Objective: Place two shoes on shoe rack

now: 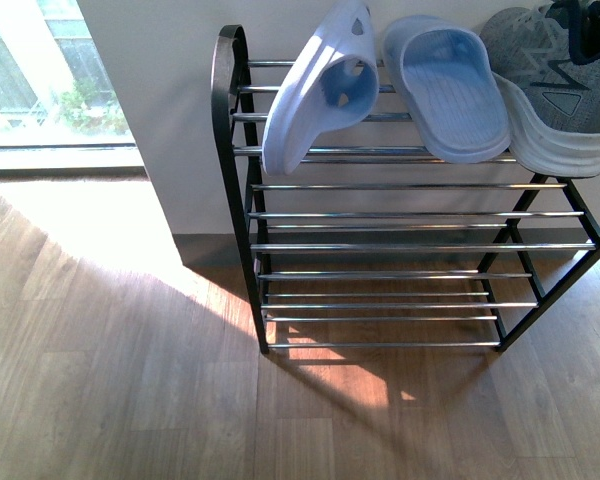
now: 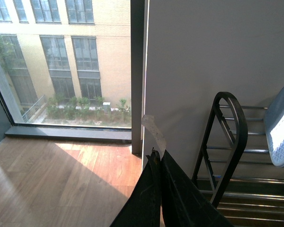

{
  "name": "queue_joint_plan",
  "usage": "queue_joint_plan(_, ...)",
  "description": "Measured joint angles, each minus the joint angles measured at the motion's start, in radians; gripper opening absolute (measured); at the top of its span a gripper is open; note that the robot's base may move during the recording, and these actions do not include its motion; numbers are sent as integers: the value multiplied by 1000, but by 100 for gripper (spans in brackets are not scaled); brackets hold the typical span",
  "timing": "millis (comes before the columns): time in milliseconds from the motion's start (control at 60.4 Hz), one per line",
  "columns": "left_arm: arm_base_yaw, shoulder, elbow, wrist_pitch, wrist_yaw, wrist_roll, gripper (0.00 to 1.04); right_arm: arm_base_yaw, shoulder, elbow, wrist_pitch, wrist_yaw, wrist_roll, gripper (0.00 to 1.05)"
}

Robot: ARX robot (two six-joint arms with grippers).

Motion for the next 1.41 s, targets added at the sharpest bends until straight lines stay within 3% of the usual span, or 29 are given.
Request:
queue_joint_plan(348, 0, -89, 0, -87, 0, 0, 1, 0, 0, 0, 0, 0, 0, 96)
queue_joint_plan(464, 0, -241, 0, -258, 1, 0, 1, 0, 0, 0, 0, 0, 0, 96)
queue_joint_plan(695, 1, -249, 0, -266, 1, 0, 2, 0, 0, 0, 0, 0, 0, 96)
queue_joint_plan(861, 1, -249, 0, -266, 1, 0, 34, 0, 0, 0, 0, 0, 0, 96)
queue_joint_plan(1109, 1, -249, 0, -266, 1, 1, 96, 0, 0, 0, 0, 0, 0, 96)
queue_joint_plan(1407, 1, -250, 0, -266, 1, 2, 95, 0, -1, 0, 0, -1, 0, 96)
